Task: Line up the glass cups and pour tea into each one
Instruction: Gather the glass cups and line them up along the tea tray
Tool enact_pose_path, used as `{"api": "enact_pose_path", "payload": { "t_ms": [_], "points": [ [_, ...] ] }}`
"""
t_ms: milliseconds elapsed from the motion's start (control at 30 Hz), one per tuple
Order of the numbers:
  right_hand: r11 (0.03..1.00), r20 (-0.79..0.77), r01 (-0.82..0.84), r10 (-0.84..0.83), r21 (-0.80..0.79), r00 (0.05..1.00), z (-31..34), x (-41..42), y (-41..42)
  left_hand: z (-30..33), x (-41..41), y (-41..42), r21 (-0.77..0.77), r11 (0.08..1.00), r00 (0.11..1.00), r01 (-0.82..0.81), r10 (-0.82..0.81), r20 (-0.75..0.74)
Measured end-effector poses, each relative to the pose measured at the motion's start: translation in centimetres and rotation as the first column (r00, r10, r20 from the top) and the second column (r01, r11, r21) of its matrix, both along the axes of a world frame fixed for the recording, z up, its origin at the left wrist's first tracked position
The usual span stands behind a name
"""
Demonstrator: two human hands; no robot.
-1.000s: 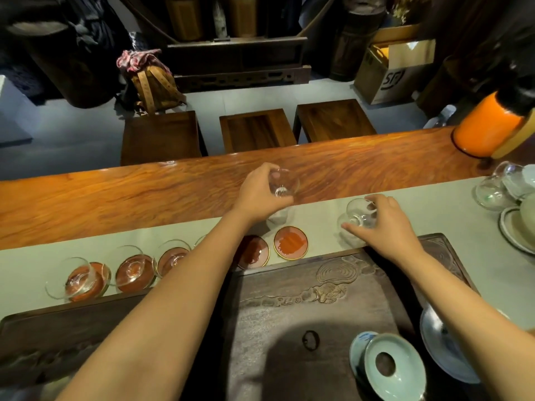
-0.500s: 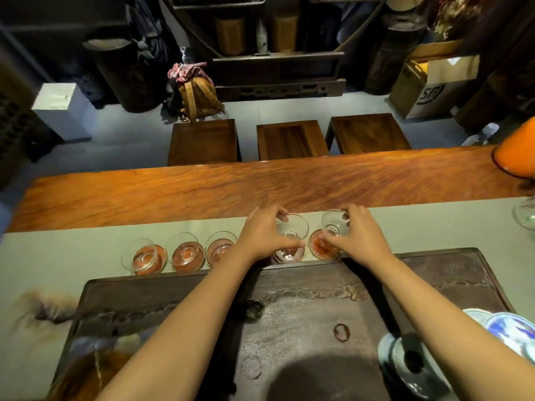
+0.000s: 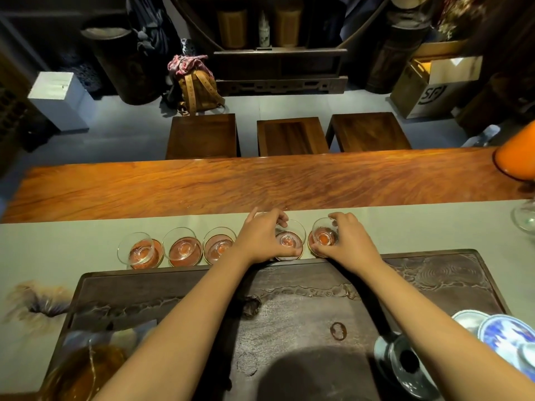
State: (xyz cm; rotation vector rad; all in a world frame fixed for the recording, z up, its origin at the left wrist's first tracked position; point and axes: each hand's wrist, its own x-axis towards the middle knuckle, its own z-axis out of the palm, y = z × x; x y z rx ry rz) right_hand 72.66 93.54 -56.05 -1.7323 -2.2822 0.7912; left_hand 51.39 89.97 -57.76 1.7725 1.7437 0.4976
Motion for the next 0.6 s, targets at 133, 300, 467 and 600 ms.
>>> {"api": "enact_pose_path", "payload": {
  "t_ms": [133, 300, 467, 600],
  "points": [
    [1.0, 0.013, -0.009, 0.009, 0.003, 1.0, 0.13, -0.04, -0.12, 0.24, 0.01, -0.24, -0.011, 1.0, 1.0, 0.011, -0.011, -0.021],
    [1.0, 0.057, -0.021, 0.022, -0.006, 0.998, 0.43, -0.02, -0.46, 0.39, 0.06, -0.41, 0.004, 1.0, 0.999, 0.015, -0.014, -0.045],
    [1.0, 0.076, -0.027, 0.028, -0.007, 0.997, 0.53, -0.22, -0.72, 0.28, 0.44, -0.51, 0.021, 1.0, 0.998, 0.007, -0.006, -0.058],
    [0.999, 0.082, -0.032, 0.033, -0.011, 0.996, 0.64, -0.22, -0.88, 0.26, 0.37, -0.58, 0.008, 1.0, 0.998, 0.013, -0.013, -0.065]
  ]
}}
